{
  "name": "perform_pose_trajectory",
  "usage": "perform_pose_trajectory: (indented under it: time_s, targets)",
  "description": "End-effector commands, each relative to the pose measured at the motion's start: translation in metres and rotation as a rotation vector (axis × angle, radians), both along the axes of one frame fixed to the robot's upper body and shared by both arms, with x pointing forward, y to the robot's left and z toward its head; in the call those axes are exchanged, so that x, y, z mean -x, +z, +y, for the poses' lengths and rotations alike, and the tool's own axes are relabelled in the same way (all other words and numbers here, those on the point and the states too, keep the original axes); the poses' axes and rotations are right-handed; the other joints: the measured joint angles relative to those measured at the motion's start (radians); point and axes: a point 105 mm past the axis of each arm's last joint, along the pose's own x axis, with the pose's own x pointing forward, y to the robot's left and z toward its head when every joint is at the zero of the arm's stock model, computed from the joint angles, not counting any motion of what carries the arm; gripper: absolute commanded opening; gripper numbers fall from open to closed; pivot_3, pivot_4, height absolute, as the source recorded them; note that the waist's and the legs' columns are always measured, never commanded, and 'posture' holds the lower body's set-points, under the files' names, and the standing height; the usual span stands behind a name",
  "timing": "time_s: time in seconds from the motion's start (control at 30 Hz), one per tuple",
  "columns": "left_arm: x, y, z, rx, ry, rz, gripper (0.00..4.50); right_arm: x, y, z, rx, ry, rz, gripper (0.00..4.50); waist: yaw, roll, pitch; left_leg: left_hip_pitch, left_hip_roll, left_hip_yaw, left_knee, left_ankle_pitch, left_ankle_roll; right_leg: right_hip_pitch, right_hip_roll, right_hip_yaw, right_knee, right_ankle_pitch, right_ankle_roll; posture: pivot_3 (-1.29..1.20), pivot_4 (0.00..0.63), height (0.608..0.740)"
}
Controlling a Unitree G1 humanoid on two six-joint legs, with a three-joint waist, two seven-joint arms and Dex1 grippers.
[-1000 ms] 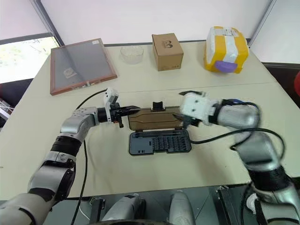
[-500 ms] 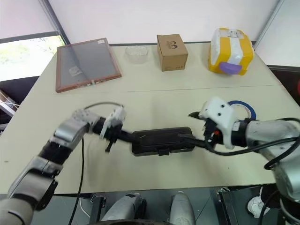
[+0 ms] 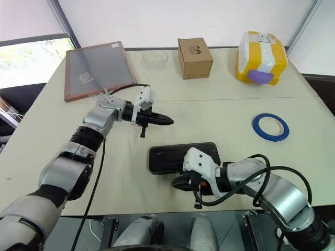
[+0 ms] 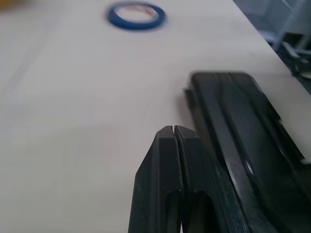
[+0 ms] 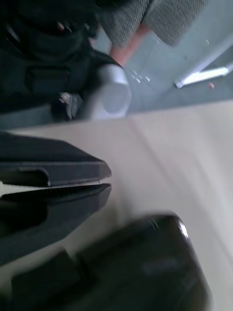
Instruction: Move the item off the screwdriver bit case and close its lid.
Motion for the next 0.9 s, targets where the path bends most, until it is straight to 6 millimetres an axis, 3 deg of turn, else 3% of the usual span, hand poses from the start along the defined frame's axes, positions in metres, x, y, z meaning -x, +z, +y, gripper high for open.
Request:
perform_pose_trajectory:
  time_s: [0.03,0.27,0.57,0.77,0.9]
  targets:
    - [0.003,-0.003,-0.007,-0.076,-0.089,-0.03,0.0,-0.006,-0.006,-0.003,0.034,-0.011,-0.032,0.06,0.0,0.0,0.0,0.0,0.0,0.0,0.0,0.0,0.0,0.0,0.0,0.0,0.0,0.0,0.0,0.0,0.15,0.74]
    - [0.005,-0.019,-0.023,-0.19,-0.183,-0.127,0.0,-0.02,-0.014,-0.01,0.094,-0.066,-0.073,0.06,0.001,-0.001,0.0,-0.003,0.0,-0.001,0.002,0.0,0.0,-0.002,0.0,-0.001,0.0,0.0,0.0,0.0,0.15,0.74]
    - [-0.003,-0.032,-0.039,-0.276,-0.14,-0.196,0.0,-0.029,-0.014,-0.016,0.114,-0.087,-0.106,0.06,0.001,-0.001,0.001,-0.005,0.0,-0.001,0.003,0.0,0.0,-0.003,0.0,-0.001,0.001,0.0,0.001,0.0,0.15,0.74]
    - [0.019,-0.043,-0.043,-0.281,-0.277,-0.131,0.0,-0.033,-0.026,-0.028,0.225,-0.101,-0.158,0.06,0.0,-0.001,0.001,-0.007,0.0,-0.001,0.003,0.0,0.0,-0.005,0.0,-0.001,0.002,0.001,0.001,0.0,0.15,0.74]
    - [0.023,-0.05,-0.046,-0.293,-0.319,-0.163,0.0,-0.048,-0.028,-0.036,0.278,-0.134,-0.227,0.06,-0.001,-0.002,0.001,-0.009,0.0,-0.001,0.004,0.0,0.0,-0.007,0.0,-0.001,0.002,0.001,0.001,0.0,0.15,0.74]
